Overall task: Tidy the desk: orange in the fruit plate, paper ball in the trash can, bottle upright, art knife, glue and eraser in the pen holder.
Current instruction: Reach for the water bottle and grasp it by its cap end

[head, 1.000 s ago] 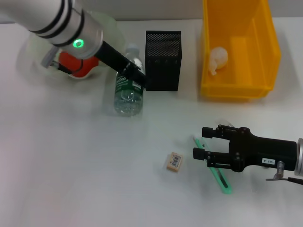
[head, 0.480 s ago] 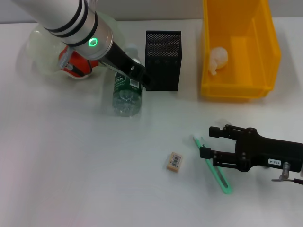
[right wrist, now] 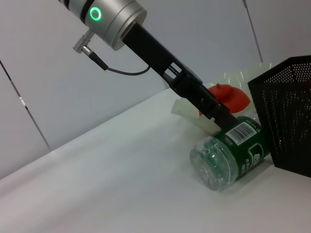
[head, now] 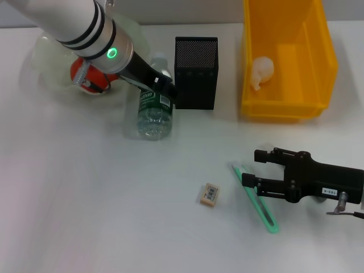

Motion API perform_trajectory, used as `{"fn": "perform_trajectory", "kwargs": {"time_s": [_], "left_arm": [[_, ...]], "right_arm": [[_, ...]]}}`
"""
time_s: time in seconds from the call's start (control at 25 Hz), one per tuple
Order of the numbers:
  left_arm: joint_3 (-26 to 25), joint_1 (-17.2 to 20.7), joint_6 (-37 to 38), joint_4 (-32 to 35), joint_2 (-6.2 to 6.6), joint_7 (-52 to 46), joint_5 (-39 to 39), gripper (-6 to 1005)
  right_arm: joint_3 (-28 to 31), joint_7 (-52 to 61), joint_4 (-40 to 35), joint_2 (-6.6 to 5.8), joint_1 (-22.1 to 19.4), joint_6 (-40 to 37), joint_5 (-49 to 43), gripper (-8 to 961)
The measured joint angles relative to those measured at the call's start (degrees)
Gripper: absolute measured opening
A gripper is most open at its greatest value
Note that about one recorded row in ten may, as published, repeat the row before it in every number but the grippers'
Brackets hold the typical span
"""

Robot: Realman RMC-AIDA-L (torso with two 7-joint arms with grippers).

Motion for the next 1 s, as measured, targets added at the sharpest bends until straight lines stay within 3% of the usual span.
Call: {"fn": "perform_trajectory", "kwargs": {"time_s": [1.0], "left_arm": [[-0.22, 0.07, -3.59, -3.99, 0.11, 0.57, 2.41, 804]], "right_arm": [[0.0, 0.0, 0.01, 0.0, 0.77, 0.71, 0.07, 774]]}}
